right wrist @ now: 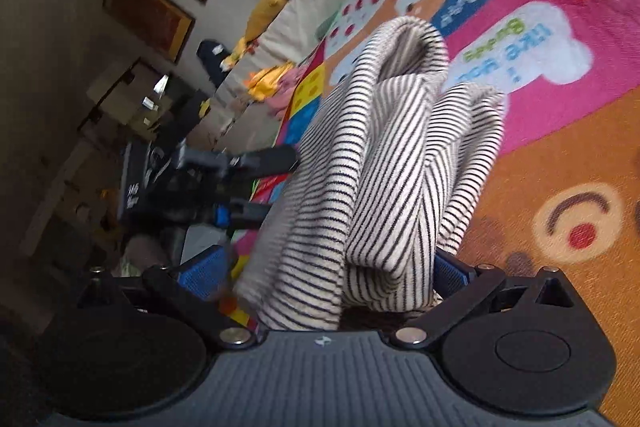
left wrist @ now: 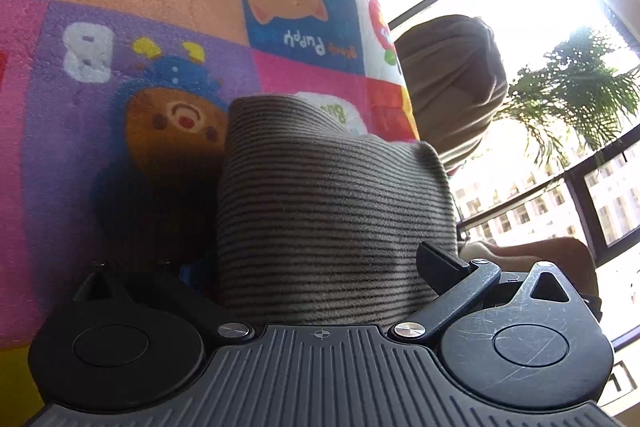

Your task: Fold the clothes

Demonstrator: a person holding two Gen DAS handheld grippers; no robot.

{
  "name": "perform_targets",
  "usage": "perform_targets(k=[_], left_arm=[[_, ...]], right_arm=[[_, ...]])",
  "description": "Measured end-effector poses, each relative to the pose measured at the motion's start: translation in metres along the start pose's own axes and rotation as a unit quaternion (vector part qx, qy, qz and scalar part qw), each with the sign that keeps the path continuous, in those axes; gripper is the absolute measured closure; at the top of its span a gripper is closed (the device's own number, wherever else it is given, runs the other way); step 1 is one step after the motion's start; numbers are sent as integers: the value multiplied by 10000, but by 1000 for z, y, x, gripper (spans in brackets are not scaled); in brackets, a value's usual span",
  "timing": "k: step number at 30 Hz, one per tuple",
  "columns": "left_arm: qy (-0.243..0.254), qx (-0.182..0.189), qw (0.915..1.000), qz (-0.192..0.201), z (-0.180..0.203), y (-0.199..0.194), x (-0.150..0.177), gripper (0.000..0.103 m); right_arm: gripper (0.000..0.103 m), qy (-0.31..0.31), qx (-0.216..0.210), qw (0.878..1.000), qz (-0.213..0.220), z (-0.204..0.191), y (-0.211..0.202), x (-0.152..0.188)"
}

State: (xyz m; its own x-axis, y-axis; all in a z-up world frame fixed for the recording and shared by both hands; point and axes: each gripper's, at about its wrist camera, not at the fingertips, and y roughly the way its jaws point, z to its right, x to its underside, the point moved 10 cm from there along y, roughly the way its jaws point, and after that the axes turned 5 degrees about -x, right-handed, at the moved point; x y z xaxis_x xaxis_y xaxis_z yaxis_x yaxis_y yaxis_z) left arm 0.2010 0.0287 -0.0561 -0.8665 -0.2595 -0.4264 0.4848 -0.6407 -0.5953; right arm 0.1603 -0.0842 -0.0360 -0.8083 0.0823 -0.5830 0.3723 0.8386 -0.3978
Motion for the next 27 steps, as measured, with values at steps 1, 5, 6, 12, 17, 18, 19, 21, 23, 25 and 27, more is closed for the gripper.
perform_targets(k=[1, 5, 6, 12, 17, 18, 19, 21, 23, 25, 27], left_arm=[[91, -16, 10000, -3, -1, -4, 0, 1], [593, -142, 9981, -46, 0, -16, 6, 1], [766, -225, 9967, -107, 2, -13, 11, 1], [1837, -942, 9784, -133, 16, 3, 30, 0], [1772, -828, 9806, -116, 16, -6, 30, 1], [1743, -694, 9822, -64, 19, -10, 26, 0], [1699, -559, 9839, 55, 23, -16, 19, 0], [1608, -464, 9853, 335, 28, -23, -1, 0], [1620, -643, 9832, 551, 29, -22, -21, 0], [1712, -944, 9783, 685, 27, -16, -39, 0], [1905, -1405, 9695, 637, 20, 0, -49, 0]], right_arm=[[0, -228, 54, 9997, -110, -8, -1, 2], [0, -1082, 388, 9928, -329, -33, -12, -2], [0, -1208, 614, 9906, -187, -34, -20, -15], [0, -1658, 2606, 9483, 732, -1, -23, -93], [0, -2085, 3389, 9173, 165, 53, 10, -78], [0, -2010, 3383, 9191, 192, 54, 6, -76], [0, -1946, 3380, 9205, 216, 55, 3, -74], [0, -2000, 3429, 9176, 195, 52, -1, -70], [0, -2053, 3478, 9147, 174, 49, -4, -66], [0, -2107, 3523, 9117, 155, 45, -8, -62], [0, -2180, 3505, 9107, 180, 32, -10, -60]])
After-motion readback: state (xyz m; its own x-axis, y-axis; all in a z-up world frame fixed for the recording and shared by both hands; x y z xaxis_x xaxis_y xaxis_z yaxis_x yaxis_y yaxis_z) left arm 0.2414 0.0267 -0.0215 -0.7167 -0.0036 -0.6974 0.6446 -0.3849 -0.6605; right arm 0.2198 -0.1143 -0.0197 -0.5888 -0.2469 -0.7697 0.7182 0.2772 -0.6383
